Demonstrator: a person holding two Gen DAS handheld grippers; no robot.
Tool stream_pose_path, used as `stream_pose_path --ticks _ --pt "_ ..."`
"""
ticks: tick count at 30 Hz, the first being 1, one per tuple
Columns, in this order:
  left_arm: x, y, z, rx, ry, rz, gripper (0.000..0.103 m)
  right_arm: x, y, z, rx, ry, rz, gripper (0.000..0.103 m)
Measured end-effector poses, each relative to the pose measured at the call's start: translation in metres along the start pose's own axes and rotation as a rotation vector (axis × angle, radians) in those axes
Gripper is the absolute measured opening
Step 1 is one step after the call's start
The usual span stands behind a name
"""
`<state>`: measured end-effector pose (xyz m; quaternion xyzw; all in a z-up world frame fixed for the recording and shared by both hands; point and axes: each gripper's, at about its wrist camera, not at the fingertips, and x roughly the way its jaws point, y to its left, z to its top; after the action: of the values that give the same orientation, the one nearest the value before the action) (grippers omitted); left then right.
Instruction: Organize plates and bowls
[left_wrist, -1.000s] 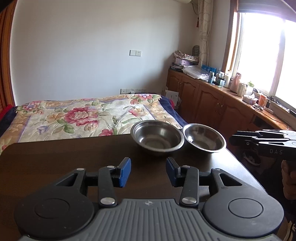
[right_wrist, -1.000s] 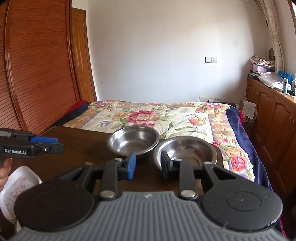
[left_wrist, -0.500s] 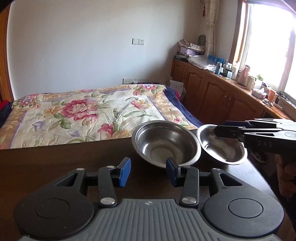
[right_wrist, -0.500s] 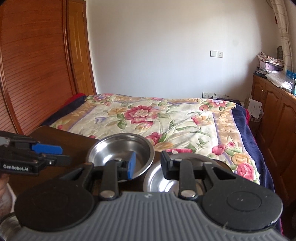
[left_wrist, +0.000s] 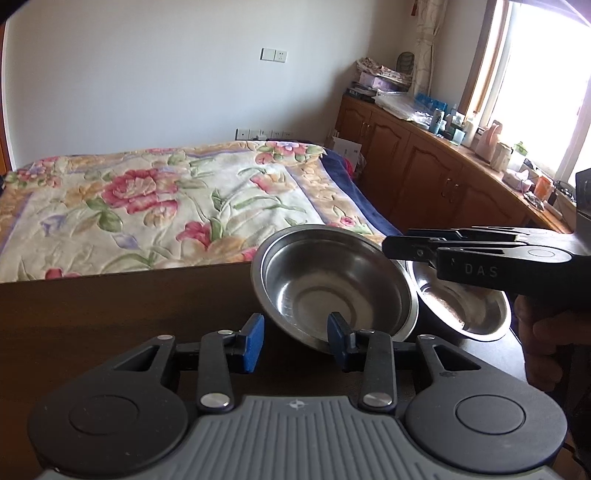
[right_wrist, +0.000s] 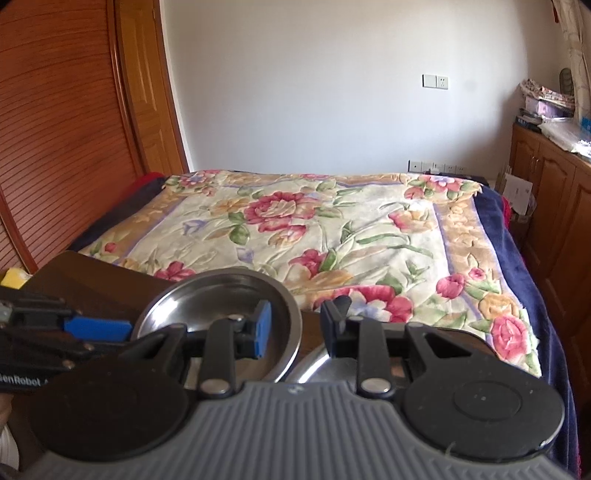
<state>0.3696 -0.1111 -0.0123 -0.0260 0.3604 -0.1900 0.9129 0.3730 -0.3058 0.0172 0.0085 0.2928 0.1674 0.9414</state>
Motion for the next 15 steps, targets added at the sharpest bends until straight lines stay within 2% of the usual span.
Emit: stream_pose_path --ticks 4,11,15 --pt "0.004 0.003 0.002 -0.026 0.012 -0.01 0.035 0.009 -0.002 0.004 0.02 0.03 0.014 0.031" --pt "0.006 0.009 0.002 -0.047 0.02 0.003 0.021 0.018 0.005 0.002 0.005 0.07 0.02 0.03" --pt "0.007 0.01 -0.001 -0.045 0.014 0.011 0.019 0.021 0.009 0.001 -0.009 0.091 0.034 0.028"
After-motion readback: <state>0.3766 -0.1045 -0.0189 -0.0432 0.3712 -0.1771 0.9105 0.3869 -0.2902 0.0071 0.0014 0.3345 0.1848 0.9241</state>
